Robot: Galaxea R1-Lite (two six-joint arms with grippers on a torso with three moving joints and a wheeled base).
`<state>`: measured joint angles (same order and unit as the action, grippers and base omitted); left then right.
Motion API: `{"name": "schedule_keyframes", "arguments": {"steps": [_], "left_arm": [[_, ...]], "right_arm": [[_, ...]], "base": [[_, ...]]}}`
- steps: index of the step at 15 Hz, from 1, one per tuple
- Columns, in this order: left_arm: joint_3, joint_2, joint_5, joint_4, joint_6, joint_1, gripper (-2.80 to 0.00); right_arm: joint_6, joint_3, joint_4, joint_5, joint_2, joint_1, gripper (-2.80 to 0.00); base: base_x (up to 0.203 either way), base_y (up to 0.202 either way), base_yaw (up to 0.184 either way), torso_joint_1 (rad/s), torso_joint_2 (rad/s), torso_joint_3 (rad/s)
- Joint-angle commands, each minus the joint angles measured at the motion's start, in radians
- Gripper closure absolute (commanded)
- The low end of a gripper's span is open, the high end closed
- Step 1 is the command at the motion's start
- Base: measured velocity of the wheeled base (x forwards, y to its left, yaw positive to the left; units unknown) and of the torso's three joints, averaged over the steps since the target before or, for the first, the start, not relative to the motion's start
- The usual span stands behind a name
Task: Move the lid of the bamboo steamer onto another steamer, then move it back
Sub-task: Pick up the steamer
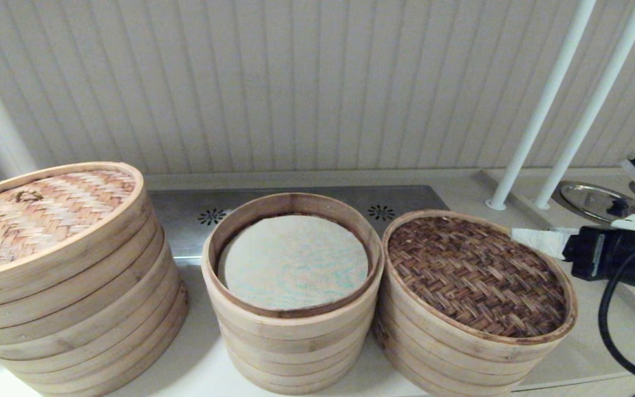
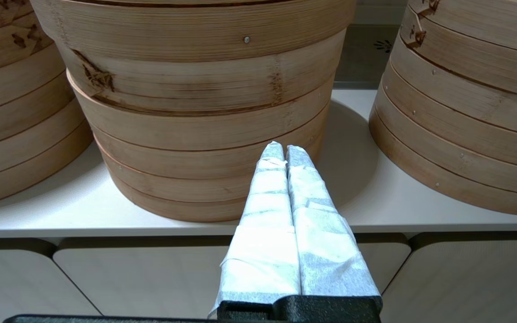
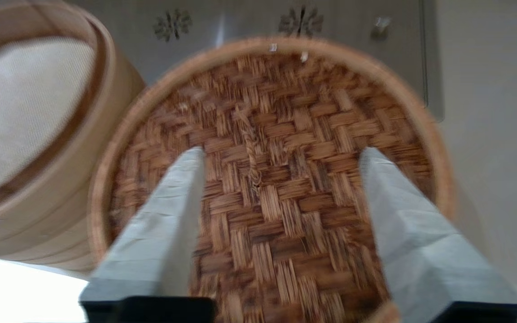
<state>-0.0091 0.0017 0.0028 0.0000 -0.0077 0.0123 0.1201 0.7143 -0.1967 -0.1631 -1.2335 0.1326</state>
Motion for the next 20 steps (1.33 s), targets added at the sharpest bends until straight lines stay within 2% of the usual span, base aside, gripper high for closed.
{"name": "schedule_keyframes", "arguments": {"steps": [1,5,7,20], "left_arm": [[0.0,0.0,0.0,0.0,-0.001,0.0,0.0],[0.0,0.0,0.0,0.0,0.0,0.0,0.0],[0.0,0.0,0.0,0.0,-0.001,0.0,0.0],[0.0,0.0,0.0,0.0,0.0,0.0,0.0]], "right_arm": [[-0.003,0.002,-0.02,0.034,-0.105,0.034,-2.8],[-0.044,-0.02,-0.201,0.145,-0.236,0.097,-2.8],[-0.048,-0.033,-0.239,0.198,-0.269,0.127,-2.8],[-0.066,-0.062,-0.256,0.214,-0.265,0.146,-2.8]], "base": [[0.0,0.0,0.0,0.0,0.0,0.0],[0.0,0.0,0.0,0.0,0.0,0.0],[0.0,0.0,0.0,0.0,0.0,0.0],[0.0,0.0,0.0,0.0,0.0,0.0]]}}
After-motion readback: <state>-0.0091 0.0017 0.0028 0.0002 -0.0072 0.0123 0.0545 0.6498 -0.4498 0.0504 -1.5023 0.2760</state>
